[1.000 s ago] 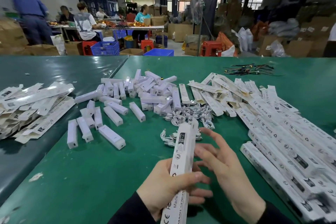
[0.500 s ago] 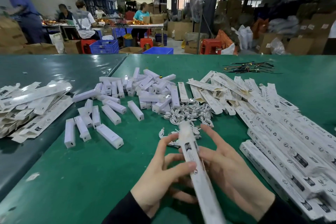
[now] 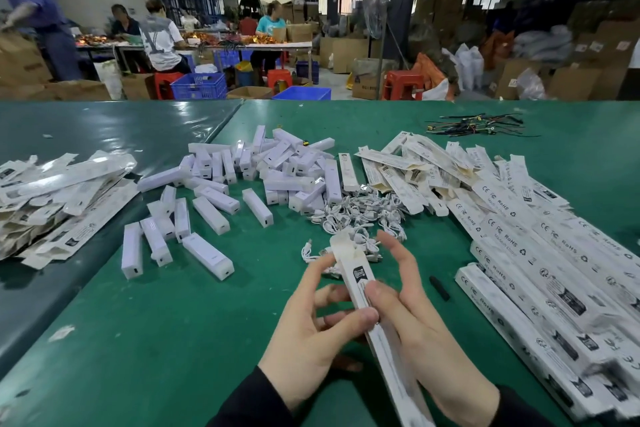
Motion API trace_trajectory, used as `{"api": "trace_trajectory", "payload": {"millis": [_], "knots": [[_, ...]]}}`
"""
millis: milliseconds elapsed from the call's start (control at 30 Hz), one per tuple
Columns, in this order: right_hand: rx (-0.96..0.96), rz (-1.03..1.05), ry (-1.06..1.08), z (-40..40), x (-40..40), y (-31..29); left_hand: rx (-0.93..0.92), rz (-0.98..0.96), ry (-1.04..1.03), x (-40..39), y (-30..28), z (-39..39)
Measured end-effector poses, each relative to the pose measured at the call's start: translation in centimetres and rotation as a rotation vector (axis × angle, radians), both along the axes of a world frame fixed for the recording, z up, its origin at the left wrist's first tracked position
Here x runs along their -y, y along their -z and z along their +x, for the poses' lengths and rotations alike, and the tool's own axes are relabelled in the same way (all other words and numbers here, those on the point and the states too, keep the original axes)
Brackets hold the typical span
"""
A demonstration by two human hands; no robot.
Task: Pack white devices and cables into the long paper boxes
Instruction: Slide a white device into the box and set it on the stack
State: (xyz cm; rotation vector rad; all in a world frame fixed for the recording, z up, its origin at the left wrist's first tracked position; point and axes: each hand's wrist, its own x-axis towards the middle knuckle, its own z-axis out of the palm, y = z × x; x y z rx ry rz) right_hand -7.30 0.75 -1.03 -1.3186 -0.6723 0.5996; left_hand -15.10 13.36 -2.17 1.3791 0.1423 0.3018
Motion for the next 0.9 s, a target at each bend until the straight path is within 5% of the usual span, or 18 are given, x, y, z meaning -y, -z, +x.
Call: {"api": "trace_trajectory", "payload": {"millis": [633,900], "knots": [[-0.085,0.002,-0.077,-0.6,0.2,-1.0,0.016,0.058,0.006,0.7,-1.1,-0.3],[0.189,-0.240,-0.062,1.4,1.0,-2.4,0.029,-0.005,-0.017,0.6,-1.6,-0.4]]}}
